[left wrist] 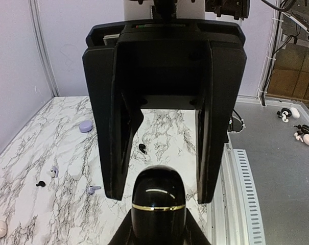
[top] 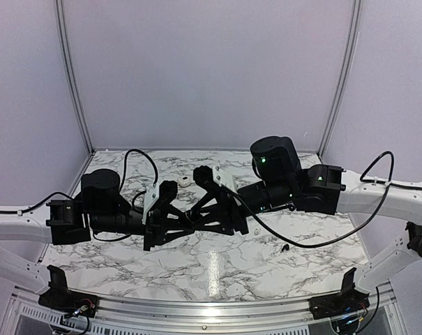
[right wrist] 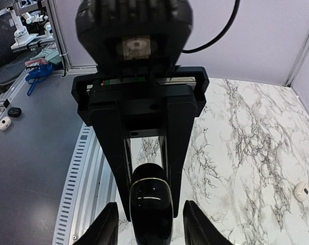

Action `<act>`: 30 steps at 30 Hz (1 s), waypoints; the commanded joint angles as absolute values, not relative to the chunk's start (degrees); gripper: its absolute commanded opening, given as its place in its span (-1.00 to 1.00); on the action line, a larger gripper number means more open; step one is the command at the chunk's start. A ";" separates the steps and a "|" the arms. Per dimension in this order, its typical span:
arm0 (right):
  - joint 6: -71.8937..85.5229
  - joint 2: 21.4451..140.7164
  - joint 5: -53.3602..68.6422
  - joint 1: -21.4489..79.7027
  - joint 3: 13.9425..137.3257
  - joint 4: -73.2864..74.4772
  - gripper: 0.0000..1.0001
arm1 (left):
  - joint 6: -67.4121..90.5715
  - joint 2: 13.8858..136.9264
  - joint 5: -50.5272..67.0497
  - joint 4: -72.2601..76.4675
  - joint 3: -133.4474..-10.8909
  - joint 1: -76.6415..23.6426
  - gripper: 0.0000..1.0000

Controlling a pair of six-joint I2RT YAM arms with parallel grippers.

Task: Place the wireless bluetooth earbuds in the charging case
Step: Pass from the right arm to the left, then open the charging case.

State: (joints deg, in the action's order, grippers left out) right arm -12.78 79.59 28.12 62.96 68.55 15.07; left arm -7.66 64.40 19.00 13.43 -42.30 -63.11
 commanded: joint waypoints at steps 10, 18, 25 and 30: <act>-11.39 78.73 25.99 61.22 70.28 11.35 0.00 | -6.43 60.12 18.92 22.76 -38.83 -63.28 -1.00; -8.53 76.82 28.85 57.54 70.05 9.10 -0.01 | -7.53 58.92 18.27 23.51 -37.46 -63.28 -1.00; -7.22 77.17 27.46 55.61 70.22 8.34 0.00 | -7.83 58.26 17.98 24.03 -36.90 -63.28 -1.00; -7.77 76.54 27.04 55.20 69.96 8.22 0.01 | -8.33 57.03 16.56 25.21 -35.86 -63.28 -1.00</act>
State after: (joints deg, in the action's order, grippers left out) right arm -8.40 77.84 27.66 55.88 68.55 9.89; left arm -7.14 59.09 17.43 21.45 -37.04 -63.11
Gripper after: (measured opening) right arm 0.501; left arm 0.253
